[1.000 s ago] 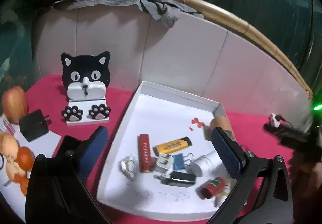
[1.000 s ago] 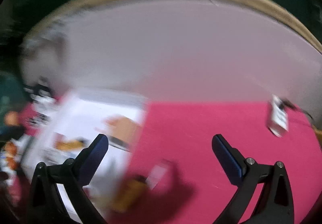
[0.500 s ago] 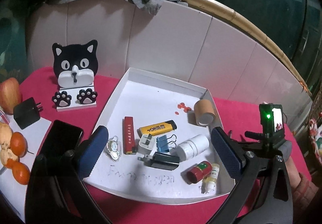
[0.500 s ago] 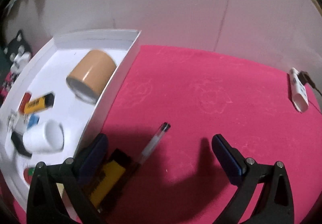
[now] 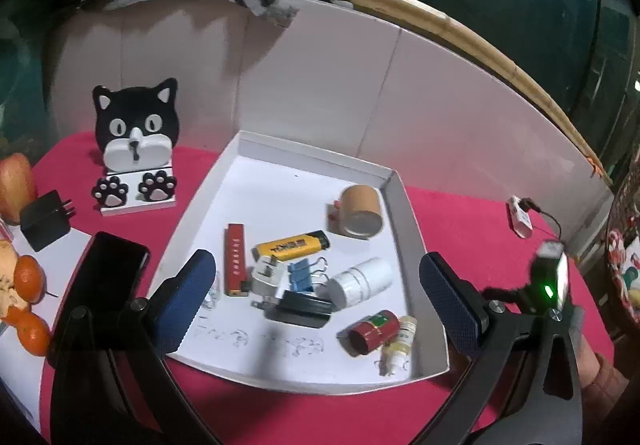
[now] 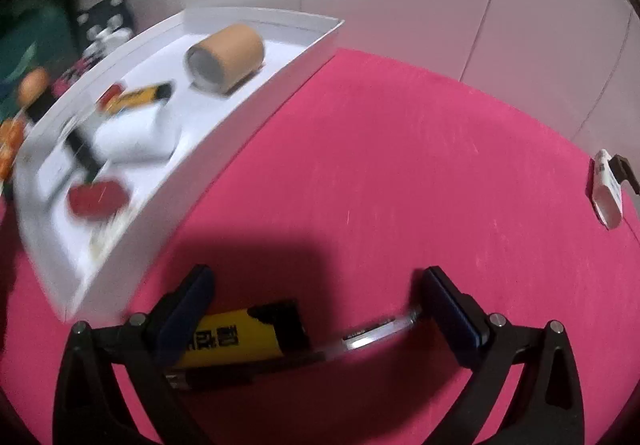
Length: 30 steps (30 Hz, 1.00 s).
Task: Organize rigid objects
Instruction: 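Grasp the second yellow lighter with the left tool while the right tool grasps the black pen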
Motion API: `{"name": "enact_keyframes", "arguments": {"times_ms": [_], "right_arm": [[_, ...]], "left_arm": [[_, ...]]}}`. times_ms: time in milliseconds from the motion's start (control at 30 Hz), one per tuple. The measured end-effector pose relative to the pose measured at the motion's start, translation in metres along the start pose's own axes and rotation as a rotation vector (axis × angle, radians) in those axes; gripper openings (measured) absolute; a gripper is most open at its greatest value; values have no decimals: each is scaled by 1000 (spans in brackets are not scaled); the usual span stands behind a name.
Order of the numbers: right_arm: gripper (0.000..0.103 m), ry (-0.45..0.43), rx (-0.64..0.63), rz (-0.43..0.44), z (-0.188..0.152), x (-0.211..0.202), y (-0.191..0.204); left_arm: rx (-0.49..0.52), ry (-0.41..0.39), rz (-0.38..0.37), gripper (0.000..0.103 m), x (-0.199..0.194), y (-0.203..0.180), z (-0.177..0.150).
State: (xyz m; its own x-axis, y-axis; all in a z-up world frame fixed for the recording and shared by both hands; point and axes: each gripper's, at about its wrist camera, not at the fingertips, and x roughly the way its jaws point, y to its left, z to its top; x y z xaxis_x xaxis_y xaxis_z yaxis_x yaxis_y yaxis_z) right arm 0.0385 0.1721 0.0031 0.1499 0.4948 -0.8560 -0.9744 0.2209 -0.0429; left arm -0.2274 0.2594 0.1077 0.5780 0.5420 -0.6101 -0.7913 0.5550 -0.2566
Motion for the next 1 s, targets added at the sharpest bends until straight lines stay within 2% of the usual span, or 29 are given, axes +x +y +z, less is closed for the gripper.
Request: {"name": "enact_keyframes", "arguments": {"times_ms": [167, 300, 333, 433, 500, 567, 633, 733, 867, 933, 1000], "right_arm": [[103, -21, -25, 29, -48, -29, -8], [103, -31, -9, 30, -78, -50, -22], [103, -44, 13, 25, -83, -56, -26], [103, -160, 182, 56, -114, -93, -52], [103, -210, 294, 35, -126, -104, -68], [103, -217, 356, -15, -132, -104, -81], [103, -208, 411, -51, -142, -102, -91], [103, -212, 500, -26, -155, -106, -112], [103, -232, 539, -9, -153, -106, -116], [103, -231, 554, -4, -155, -107, -119], [103, -223, 579, 4, -159, -106, -125]], "left_arm": [[38, 19, -32, 103, 3, -22, -7], [108, 60, -96, 103, 9, -56, -21], [126, 70, -112, 103, 11, -66, -26], [188, 130, -165, 103, 19, -98, -49], [199, 196, -196, 103, 29, -118, -65], [212, 293, -232, 103, 43, -142, -83], [277, 266, -181, 103, 43, -162, -90], [260, 357, -204, 103, 53, -185, -98], [326, 352, -178, 103, 46, -214, -116], [328, 376, -195, 103, 47, -219, -122], [322, 417, -177, 103, 56, -223, -129]]}}
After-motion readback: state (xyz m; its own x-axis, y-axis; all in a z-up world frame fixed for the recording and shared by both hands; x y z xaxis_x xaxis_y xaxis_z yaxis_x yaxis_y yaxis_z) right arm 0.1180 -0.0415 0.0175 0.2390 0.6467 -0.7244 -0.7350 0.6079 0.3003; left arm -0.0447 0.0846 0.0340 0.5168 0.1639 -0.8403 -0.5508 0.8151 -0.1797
